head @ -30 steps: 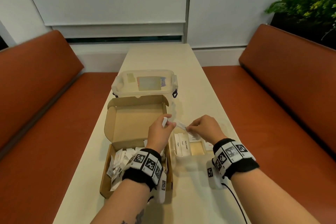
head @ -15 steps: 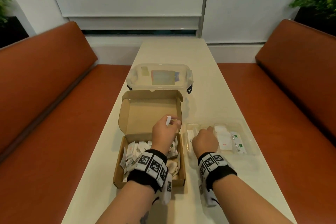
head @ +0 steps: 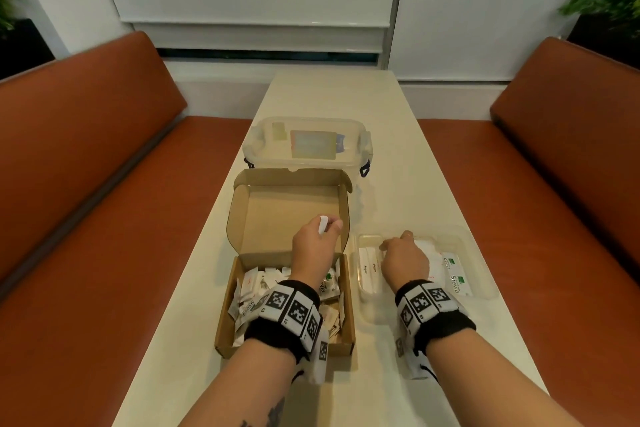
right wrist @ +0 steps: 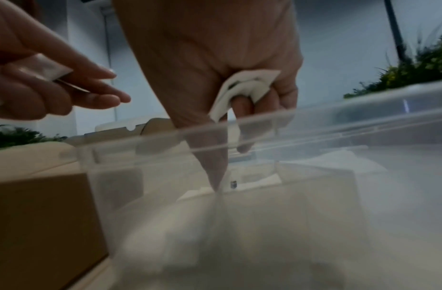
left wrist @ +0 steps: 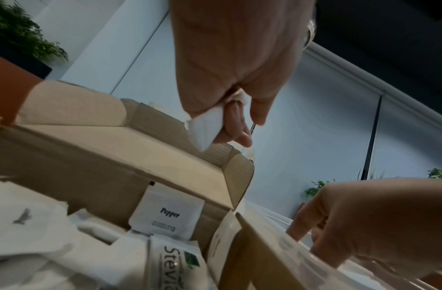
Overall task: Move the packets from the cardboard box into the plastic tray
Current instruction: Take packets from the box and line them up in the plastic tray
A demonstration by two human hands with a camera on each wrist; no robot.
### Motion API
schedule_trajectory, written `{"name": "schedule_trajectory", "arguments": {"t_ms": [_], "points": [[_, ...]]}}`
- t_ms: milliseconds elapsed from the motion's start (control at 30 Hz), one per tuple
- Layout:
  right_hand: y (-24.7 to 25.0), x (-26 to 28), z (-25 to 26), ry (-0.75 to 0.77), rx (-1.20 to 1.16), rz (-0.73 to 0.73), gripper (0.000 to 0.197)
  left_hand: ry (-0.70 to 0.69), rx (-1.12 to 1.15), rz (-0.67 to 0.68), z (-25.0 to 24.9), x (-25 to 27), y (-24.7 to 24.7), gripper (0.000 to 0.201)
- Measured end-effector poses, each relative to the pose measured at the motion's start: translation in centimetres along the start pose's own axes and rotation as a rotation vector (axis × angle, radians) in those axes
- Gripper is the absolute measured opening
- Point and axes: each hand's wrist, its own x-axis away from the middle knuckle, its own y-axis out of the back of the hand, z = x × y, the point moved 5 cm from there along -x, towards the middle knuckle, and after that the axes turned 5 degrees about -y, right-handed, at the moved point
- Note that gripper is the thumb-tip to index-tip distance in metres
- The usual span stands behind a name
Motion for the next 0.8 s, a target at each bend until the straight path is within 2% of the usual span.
{"name": "schedule_trajectory", "arguments": {"t_ms": [100, 167, 233, 300, 333, 433, 533, 600, 667, 800], "points": [[-0.6, 0.3, 0.1, 0.021, 0.012, 0.024, 0.033, 0.006, 0.08, -0.015, -0.1, 0.1, -0.4, 0.03], [-0.6, 0.6, 0.1, 0.034, -0.014, 0.017, 0.034, 0.028, 0.197, -0.019, -0.4, 0.1, -0.7, 0.034], [0.0, 0.7, 0.2, 0.057, -0.134, -0.008, 0.03, 0.036, 0.307, -0.005, -0.8, 0.0, -1.1, 0.034], [1.4, 1.0, 0.8, 0.094, -0.375, -0.016, 0.022, 0.046, 0.399, 0.006, -1.2, -0.1, -1.4, 0.035], [2.1, 1.3, 1.3, 0.113, -0.536, 0.03, 0.021, 0.048, 0.43, 0.013, -1.3, -0.1, -1.6, 0.036], [3.8, 3.1, 3.1, 0.2, -0.939, 0.308, 0.034, 0.044, 0.454, 0.035, -1.9, 0.1, -2.3, 0.041], [5.0, 4.5, 3.4, 0.282, -0.983, 0.467, 0.031, 0.048, 0.453, 0.031, -2.4, 0.0, -2.8, 0.046], [5.4, 4.5, 2.9, 0.317, -0.917, 0.468, 0.026, 0.052, 0.447, 0.04, -2.7, -0.2, -3.1, 0.043], [5.4, 4.1, 2.0, 0.287, -0.917, 0.448, 0.026, 0.041, 0.434, 0.072, -2.9, -0.4, -3.4, 0.038], [6.1, 2.3, -0.1, 0.188, -1.026, 0.293, 0.015, 0.02, 0.303, 0.105, -2.6, -0.7, -4.1, 0.018]]}}
